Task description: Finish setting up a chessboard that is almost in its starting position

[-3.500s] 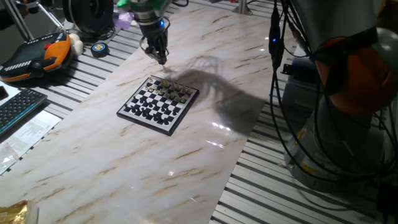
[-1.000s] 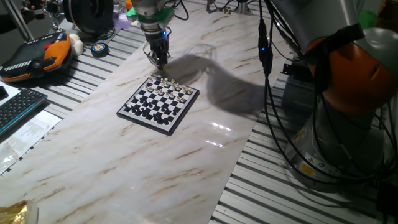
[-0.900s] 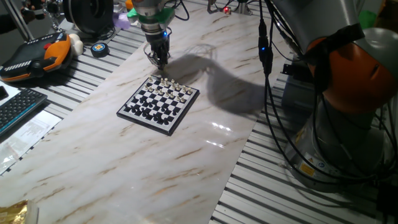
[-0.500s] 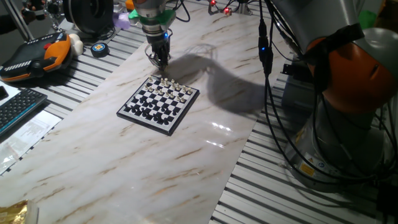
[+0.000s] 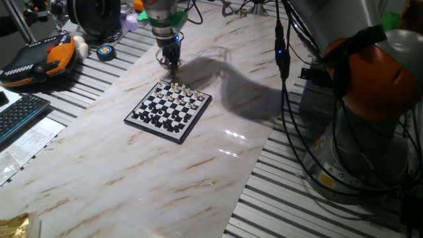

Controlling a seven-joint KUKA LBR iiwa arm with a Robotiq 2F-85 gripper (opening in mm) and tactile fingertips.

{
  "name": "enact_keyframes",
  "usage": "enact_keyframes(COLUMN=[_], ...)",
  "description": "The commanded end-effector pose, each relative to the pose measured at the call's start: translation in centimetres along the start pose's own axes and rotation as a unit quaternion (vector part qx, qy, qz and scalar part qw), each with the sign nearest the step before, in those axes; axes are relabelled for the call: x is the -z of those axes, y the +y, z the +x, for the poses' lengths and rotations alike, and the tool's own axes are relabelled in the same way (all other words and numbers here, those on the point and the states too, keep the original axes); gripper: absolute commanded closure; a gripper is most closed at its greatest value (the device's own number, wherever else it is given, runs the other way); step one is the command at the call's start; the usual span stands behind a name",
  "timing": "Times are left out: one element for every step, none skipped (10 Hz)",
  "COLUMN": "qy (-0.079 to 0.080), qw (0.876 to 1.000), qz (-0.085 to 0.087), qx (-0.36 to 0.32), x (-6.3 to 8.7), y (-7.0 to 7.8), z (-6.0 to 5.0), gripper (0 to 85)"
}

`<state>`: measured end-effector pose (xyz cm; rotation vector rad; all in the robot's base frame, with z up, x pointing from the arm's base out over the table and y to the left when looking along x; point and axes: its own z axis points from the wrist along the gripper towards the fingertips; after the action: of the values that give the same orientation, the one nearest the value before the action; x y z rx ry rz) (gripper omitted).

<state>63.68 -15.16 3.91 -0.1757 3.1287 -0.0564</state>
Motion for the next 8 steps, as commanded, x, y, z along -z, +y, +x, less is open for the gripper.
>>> enact_keyframes(qy=[0.001, 0.001, 0.007, 0.012, 0.015, 0.019, 0.020, 0.014], qw=[1.000, 1.000, 1.000, 1.000, 1.000, 1.000, 1.000, 0.999], qz=[0.001, 0.000, -0.001, -0.005, -0.008, -0.009, -0.007, -0.004], qx=[0.000, 0.001, 0.002, -0.003, -0.008, -0.015, -0.022, -0.028], x=[0.4, 1.1, 1.9, 2.7, 3.5, 4.4, 5.1, 5.5], y=[0.2, 0.3, 0.6, 1.0, 1.6, 2.3, 3.1, 4.2], z=[-0.1, -0.1, -0.2, -0.3, -0.3, -0.3, -0.2, 0.0], gripper=[76.3, 76.7, 78.3, 80.3, 83.0, 84.3, 84.3, 84.3])
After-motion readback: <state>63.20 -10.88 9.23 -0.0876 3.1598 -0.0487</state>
